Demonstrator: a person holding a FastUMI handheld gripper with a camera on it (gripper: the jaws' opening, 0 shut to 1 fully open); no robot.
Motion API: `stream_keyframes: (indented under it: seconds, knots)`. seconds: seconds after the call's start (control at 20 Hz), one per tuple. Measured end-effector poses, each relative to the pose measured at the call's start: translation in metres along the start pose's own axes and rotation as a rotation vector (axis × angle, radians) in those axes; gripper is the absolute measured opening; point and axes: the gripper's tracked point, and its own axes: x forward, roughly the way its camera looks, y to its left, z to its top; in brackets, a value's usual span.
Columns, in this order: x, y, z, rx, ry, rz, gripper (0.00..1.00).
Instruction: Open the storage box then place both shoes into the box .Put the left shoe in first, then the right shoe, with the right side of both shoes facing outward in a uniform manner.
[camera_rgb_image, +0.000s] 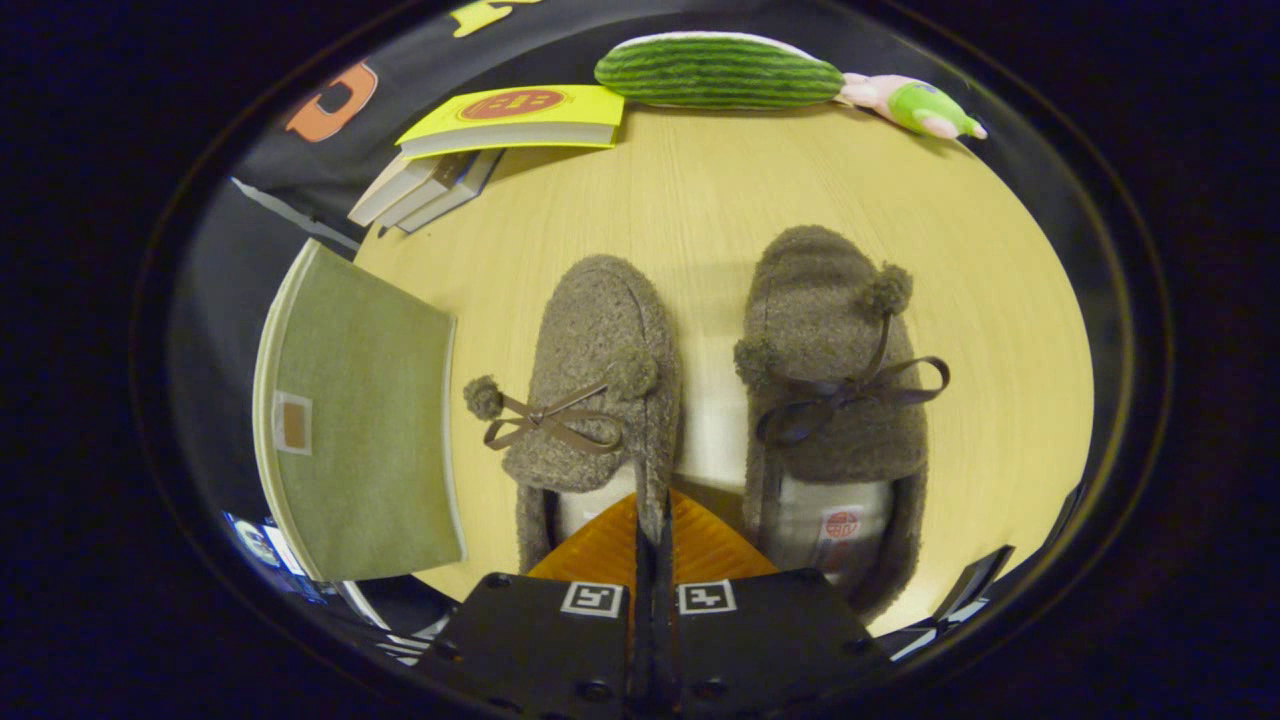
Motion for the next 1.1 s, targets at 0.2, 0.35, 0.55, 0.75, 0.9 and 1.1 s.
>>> stream_keyframes:
  seconds: [0.2,0.35,0.55,0.75,0.9,1.1]
  knots:
    - [-0.025,0.026,-0.006,0.105,0.007,0.081,0.06]
    - [-0.064,0.051,-0.005,0.147,-0.016,0.126,0.06]
    - [-0.138,0.101,0.005,0.102,-0.094,0.168,0.06]
    - [-0.189,0.178,0.012,0.078,-0.122,0.255,0.06]
    - [-0.183,0.238,0.012,0.062,-0.097,0.292,0.06]
    - [-0.132,0.296,0.006,0.071,-0.012,0.266,0.06]
